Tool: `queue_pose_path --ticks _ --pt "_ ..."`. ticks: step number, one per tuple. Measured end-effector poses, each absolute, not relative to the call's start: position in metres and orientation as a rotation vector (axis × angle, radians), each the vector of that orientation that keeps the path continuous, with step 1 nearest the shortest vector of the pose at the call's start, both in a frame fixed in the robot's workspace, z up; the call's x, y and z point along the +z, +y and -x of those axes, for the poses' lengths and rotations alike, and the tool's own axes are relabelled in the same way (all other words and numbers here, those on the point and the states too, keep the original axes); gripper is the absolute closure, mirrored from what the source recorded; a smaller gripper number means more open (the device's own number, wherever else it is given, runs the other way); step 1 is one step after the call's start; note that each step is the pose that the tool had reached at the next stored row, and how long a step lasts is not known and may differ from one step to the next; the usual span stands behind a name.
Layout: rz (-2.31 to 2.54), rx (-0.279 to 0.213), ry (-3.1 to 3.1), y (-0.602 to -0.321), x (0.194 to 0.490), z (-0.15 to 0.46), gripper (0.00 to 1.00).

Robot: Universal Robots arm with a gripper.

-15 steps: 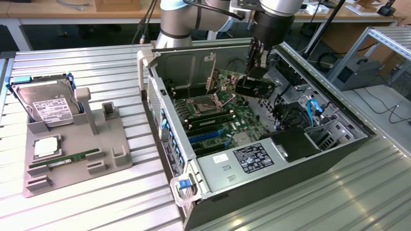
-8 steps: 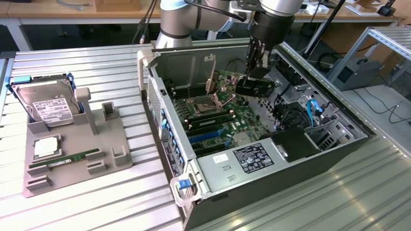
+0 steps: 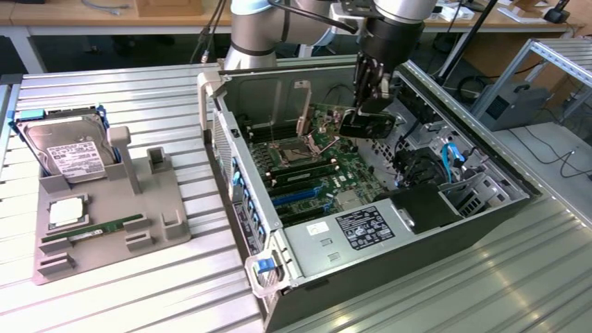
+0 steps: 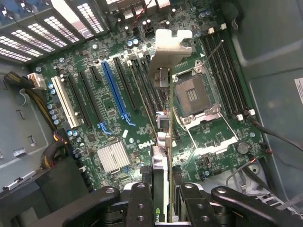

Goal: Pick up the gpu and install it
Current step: 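Insert the gpu into the slot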

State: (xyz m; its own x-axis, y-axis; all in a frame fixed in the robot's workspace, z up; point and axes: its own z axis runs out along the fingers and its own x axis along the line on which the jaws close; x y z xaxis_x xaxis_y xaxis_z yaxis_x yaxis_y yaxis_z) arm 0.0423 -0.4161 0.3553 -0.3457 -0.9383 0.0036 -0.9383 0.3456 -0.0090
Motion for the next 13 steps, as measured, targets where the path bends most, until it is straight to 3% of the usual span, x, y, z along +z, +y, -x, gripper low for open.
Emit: queue_pose_path --ticks 13 --pt "1.963 -0.015 2.45 -0.4161 0.3552 -0.0423 0.73"
